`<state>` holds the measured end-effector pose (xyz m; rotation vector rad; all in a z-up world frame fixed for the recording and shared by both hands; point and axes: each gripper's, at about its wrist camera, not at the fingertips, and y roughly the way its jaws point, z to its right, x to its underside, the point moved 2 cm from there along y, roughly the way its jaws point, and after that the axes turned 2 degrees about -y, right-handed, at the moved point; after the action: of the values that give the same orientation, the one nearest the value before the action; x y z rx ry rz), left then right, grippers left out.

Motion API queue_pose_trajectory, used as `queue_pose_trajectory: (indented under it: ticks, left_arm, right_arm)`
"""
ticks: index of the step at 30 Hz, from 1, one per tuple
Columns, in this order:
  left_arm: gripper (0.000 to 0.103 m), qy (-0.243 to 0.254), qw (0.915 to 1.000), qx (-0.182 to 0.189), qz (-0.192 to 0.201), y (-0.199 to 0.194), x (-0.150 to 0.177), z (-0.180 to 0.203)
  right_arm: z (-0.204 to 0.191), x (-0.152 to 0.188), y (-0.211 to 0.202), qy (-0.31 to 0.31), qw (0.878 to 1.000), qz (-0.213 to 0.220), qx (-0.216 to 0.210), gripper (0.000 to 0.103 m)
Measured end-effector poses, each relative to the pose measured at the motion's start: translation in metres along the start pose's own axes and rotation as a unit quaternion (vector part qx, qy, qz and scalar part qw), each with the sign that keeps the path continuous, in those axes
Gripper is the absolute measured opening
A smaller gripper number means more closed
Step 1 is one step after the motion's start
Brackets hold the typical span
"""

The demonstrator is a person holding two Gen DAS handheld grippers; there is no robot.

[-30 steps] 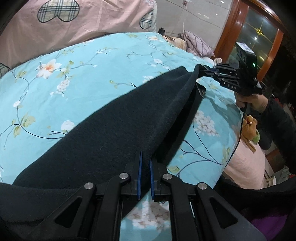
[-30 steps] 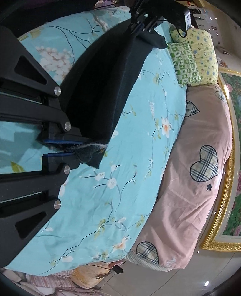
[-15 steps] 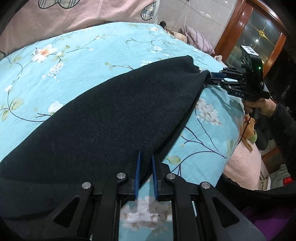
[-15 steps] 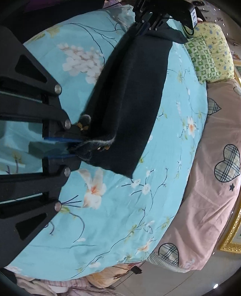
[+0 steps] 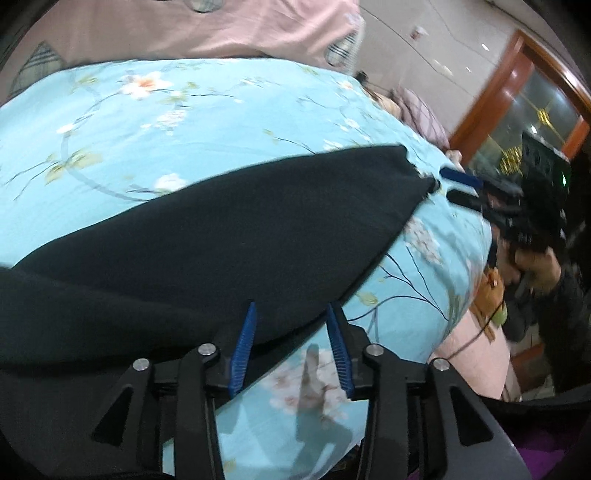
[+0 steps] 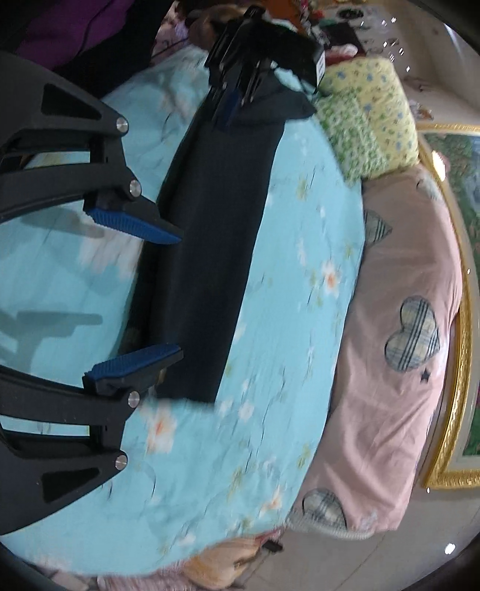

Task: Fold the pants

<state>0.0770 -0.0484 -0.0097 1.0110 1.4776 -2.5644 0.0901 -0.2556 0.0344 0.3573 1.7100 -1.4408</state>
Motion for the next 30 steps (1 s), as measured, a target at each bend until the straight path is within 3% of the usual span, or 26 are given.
queue_pose_trajectory:
  ticks: [8,22,30]
  left_arm:
    - [0.048,-0.07,0.9956,-0.036,0.05,-0.047,0.01,-0.051]
    - [0.048,-0.162,0.977,-0.088,0.108,-0.125,0.034,-0.149]
    - [0.055,-0.188,0.965,-0.133,0.125,-0.168,0.036,-0.204]
  right_arm:
    - [-0.061,-0.021,0.05,0.023,0.995,-0.017,-0.096,0.058]
    - [-0.135,-0.052,0.097,-0.004,0.984,-0.031,-0.177,0.058]
    - [-0.167,-0.07,0.124,-0.019,0.975,-0.053,-0.214,0.058]
